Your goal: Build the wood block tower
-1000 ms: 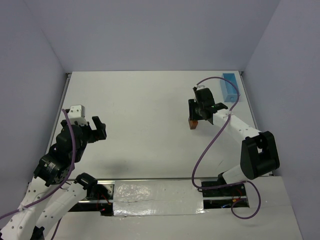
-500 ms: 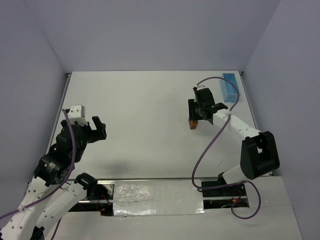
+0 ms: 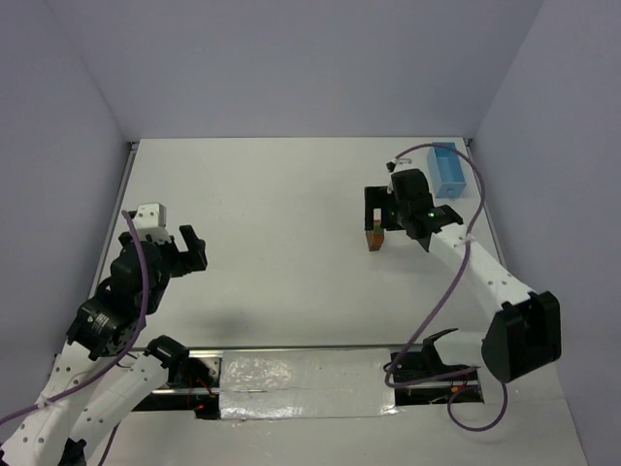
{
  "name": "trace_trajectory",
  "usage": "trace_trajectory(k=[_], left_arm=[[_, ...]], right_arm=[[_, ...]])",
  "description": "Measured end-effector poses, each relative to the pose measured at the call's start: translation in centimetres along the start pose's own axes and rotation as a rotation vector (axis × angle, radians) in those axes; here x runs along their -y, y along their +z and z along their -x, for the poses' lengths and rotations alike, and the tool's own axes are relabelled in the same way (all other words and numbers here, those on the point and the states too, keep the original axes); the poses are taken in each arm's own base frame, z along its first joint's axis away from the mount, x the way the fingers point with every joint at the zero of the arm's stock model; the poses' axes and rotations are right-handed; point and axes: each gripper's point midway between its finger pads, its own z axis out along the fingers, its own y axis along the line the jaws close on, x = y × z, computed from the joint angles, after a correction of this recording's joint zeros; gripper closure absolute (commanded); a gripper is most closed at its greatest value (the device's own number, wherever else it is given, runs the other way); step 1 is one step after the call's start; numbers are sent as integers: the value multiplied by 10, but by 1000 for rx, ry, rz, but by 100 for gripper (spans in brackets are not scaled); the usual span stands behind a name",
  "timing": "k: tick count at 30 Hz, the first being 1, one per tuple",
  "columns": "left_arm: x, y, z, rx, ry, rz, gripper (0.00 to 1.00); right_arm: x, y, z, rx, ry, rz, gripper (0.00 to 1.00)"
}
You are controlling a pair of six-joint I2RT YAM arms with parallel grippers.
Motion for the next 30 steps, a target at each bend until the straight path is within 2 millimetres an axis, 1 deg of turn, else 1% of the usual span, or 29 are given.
trace_trajectory(k=[2,4,6,7,8,11,14,17,19,20,24,26,30], left_arm=[[0,1,-1,-4,3,7,1],[-2,4,-2,-11,7,21,1],[-4,6,-3,-17,11,39,1],[-5,7,-4,-20,13,50,1],[-7,9,-4,-23,15,65,0],[-14,13,-7,-35,14,115,0],[-22,16,-10,-49,16,166,1],[-30,15,-11,-49,9,206,0],[-33,14,-10,-45,-2,222,1],[-34,14,-10,-42,-4,226,1],[-38,10,-6,-23,-14,241,0],[-40,8,-5,-12,-19,244,1],[-43,4,-2,6,-28,250,0]], right_arm=[[0,-22,14,70,20,8,0],[4,-53,30,164,46,6,0],[10,-84,42,256,73,-1,0],[12,-93,44,281,81,-5,0],[18,-111,47,325,99,-21,0],[32,-134,41,355,135,-69,0],[40,-147,27,365,154,-85,0],[45,-153,4,356,157,-87,0],[48,-163,-3,380,162,-79,0],[48,-168,-5,390,163,-74,0],[49,-190,-2,476,176,-44,0],[49,-192,-2,486,178,-42,0],[49,-186,-7,465,173,-46,0]])
